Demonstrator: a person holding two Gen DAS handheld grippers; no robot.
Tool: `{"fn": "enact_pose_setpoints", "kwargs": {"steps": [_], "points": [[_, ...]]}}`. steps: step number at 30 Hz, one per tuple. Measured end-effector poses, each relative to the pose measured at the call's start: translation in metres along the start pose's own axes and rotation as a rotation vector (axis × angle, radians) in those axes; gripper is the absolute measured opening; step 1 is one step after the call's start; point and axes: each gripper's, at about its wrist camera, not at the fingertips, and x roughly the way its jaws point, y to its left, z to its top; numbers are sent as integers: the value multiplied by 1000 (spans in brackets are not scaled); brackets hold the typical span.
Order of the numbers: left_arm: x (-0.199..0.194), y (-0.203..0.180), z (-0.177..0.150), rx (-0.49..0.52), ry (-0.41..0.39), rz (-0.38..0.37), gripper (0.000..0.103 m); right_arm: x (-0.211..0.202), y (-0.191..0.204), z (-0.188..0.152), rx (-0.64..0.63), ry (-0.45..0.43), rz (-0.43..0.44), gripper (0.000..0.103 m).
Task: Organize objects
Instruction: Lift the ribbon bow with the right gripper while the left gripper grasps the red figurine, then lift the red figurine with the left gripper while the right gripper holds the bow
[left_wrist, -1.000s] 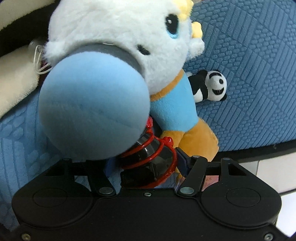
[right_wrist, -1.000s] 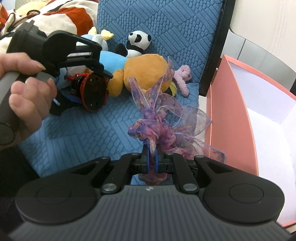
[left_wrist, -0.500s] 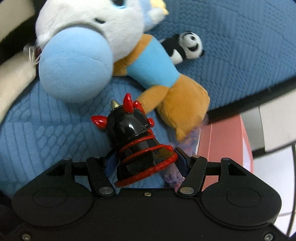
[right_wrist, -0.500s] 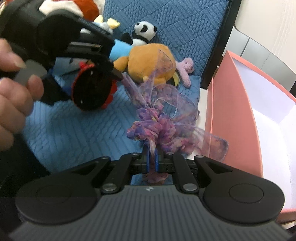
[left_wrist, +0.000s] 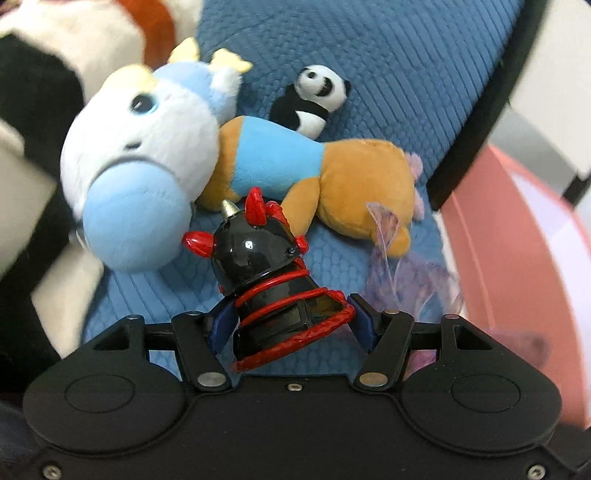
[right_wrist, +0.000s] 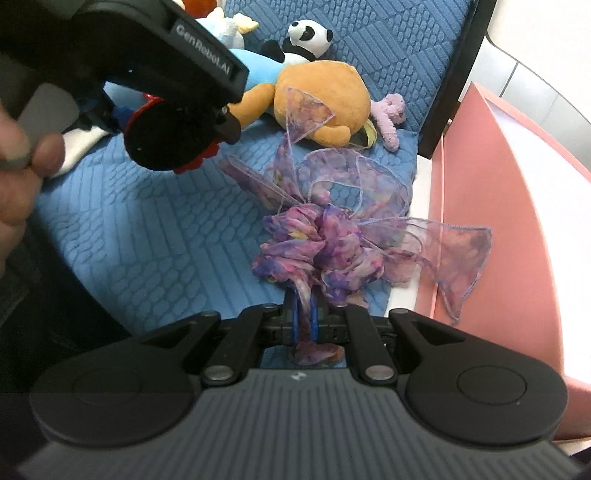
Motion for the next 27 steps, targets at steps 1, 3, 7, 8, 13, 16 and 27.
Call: {"fn": "enact_pose_setpoints", "kwargs": {"steps": [1, 3, 7, 8, 13, 16, 27], "points": [[1, -6, -3, 39, -6, 21, 62, 1, 1, 0, -6, -4, -4, 11], [2, -16, -8, 115, -5, 56, 62, 2, 1, 0, -12, -8, -4, 11], [6, -22, -19, 158, 38, 37, 62, 0, -4, 3, 23, -1, 28, 13], [7, -24, -22, 171, 44, 39, 62, -1, -6, 3, 33, -2, 41, 15], [3, -31, -32, 225, 34, 59, 62, -7, -9, 5, 56, -13, 78, 25], [1, -35, -37, 233, 51, 59, 63, -8, -9, 6, 46, -10, 74, 25], [-6, -22, -22, 94, 89, -32, 73, -14, -15, 6, 81, -12, 109, 26]]}}
